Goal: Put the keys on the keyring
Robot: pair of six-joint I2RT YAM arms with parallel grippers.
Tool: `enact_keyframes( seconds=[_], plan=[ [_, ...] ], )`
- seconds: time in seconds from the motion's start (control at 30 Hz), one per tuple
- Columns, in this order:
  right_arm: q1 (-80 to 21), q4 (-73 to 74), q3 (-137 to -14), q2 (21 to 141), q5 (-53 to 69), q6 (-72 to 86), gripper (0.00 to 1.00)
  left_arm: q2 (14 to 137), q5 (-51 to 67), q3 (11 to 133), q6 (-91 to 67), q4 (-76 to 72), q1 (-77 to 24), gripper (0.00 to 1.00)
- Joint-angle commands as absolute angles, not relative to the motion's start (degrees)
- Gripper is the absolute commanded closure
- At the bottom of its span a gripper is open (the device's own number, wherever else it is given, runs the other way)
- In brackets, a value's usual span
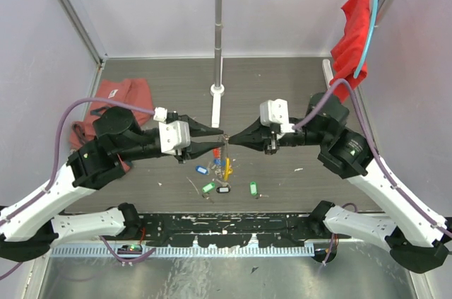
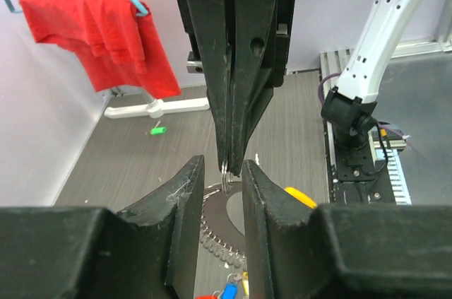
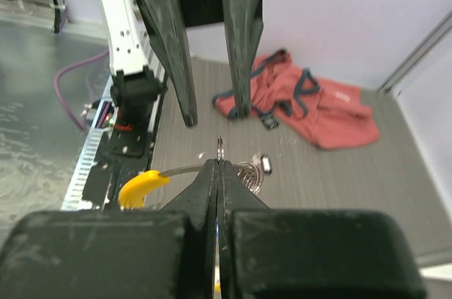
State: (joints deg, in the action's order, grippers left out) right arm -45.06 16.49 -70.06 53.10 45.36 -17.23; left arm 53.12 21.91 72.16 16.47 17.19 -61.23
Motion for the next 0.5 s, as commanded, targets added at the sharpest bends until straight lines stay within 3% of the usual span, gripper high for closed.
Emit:
enact_keyframes(
  seconds=[0.0,0.47],
  plan=[
    [-45.44,29.46,-75.32,54.44,41.74,-21.13,0.99,53.50,18.45,75.62,19.20,24.59,-61.22,0.65],
    [-46.76,43.40,-84.58,58.86,35.78,-24.55,0.99,57.01,19.07,73.79,19.51,24.11,-61.19,0.66]
  ],
)
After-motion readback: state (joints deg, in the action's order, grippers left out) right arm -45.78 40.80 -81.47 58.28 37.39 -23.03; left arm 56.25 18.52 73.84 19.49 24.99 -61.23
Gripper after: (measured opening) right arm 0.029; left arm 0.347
